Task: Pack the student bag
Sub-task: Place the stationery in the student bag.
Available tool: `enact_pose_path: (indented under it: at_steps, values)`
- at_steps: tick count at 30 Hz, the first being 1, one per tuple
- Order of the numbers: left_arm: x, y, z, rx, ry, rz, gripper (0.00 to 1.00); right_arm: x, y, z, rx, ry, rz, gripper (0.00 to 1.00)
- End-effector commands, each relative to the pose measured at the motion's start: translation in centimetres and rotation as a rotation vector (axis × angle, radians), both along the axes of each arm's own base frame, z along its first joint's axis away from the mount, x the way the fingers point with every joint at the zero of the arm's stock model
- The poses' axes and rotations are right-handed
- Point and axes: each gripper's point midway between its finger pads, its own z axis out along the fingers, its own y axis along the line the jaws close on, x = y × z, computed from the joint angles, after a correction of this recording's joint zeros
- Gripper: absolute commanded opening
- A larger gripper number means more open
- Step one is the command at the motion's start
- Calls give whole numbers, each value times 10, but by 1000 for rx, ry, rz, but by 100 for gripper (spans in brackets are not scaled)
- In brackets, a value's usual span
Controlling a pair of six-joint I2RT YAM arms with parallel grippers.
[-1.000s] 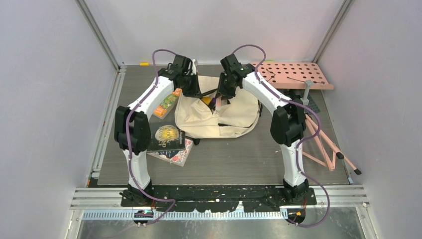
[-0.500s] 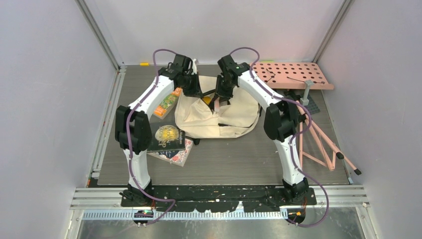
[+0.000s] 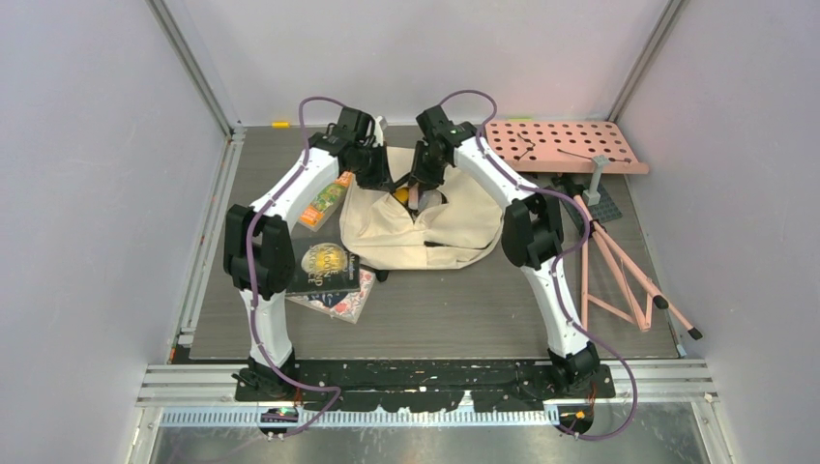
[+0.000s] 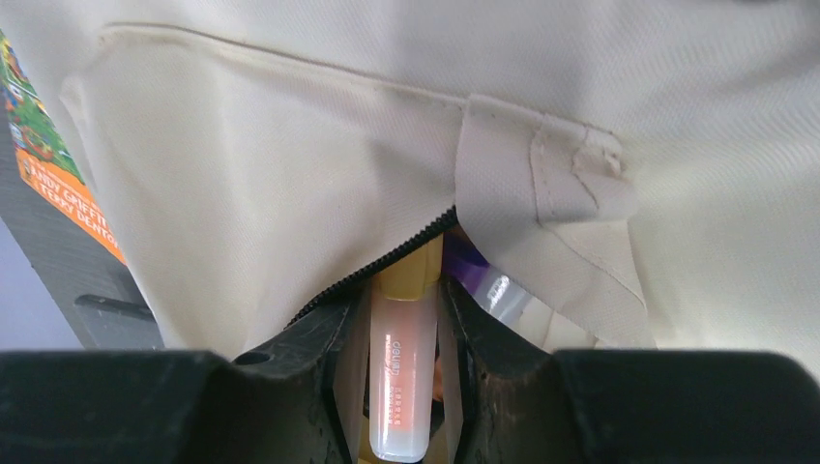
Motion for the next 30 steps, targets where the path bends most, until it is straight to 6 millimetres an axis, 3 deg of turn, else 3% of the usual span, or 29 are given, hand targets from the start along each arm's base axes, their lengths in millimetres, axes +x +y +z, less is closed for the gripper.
enact_pose_path:
  at_steps: [1, 5, 10, 14, 16, 17, 24, 29, 30]
  values:
    - [-6, -5, 20, -29, -39, -30, 0, 25, 20, 32, 85, -138, -60, 1]
    - [-4, -6, 18, -25, -37, -28, 0, 18, 38, 28, 95, -150, -44, 0]
    - [0, -5, 19, -17, -43, -20, 0, -6, 61, 21, 93, -125, 5, 0]
    - [2, -5, 19, -11, -44, -18, 0, -19, 58, 15, 60, -103, 10, 1]
    - [2, -4, 18, -7, -45, -18, 0, -22, 51, 14, 36, -104, 7, 5]
    - [2, -3, 18, -4, -47, -18, 0, -24, 48, 11, 21, -100, 8, 13]
    - [3, 0, 21, 19, -66, -27, 0, -28, 37, 38, 4, -151, 18, 52]
    - [3, 4, 26, 38, -93, -36, 23, -36, 15, 53, -66, -190, 18, 59]
    - [3, 4, 29, 39, -102, -40, 28, -40, 10, 48, -86, -181, 26, 59]
